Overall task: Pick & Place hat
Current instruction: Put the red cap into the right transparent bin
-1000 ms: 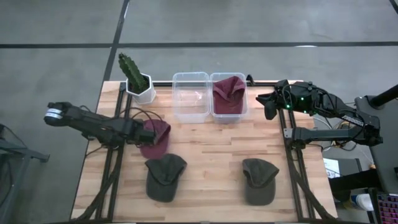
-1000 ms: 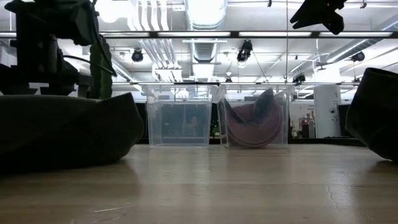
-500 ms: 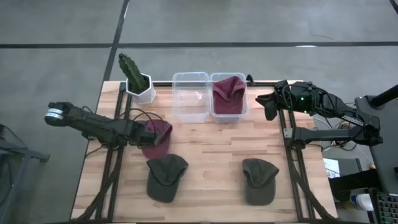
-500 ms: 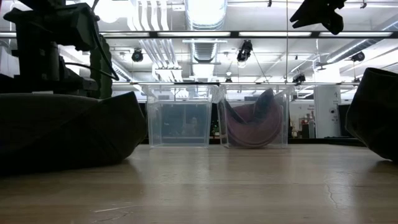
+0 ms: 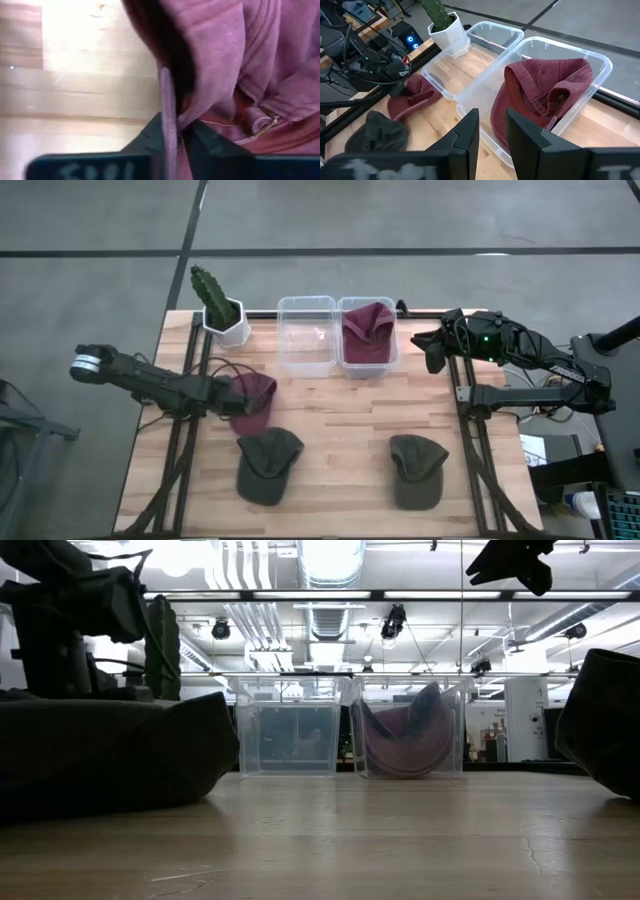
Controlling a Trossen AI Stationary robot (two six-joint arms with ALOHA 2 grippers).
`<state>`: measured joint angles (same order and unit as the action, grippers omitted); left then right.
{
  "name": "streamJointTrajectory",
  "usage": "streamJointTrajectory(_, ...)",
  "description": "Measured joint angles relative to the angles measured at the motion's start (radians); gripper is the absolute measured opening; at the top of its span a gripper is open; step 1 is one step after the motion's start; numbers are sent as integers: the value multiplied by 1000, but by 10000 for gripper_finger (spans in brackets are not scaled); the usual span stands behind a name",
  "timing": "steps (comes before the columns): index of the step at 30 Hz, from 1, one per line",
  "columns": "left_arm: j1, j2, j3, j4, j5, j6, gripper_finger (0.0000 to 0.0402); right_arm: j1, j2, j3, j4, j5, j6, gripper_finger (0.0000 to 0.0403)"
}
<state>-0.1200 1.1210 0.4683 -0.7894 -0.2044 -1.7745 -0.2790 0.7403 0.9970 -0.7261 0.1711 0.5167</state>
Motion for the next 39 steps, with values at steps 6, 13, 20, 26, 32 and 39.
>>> streamJointTrajectory(6,-1,-1,9,-4,-37,9,16,0,0,0,0,0,0,89)
streamJointTrajectory(13,-1,-24,71,-87,-123,15,16,0,0,0,0,0,4,89)
streamJointTrajectory(20,-1,-51,241,-349,-244,19,14,0,0,0,0,0,7,89)
streamJointTrajectory(26,-2,-57,436,-544,-344,20,14,0,0,0,0,0,7,89)
streamJointTrajectory(32,-3,-57,606,-676,-378,40,14,0,0,0,2,0,7,89)
streamJointTrajectory(39,-3,-59,771,-781,-369,78,13,0,0,0,3,0,7,89)
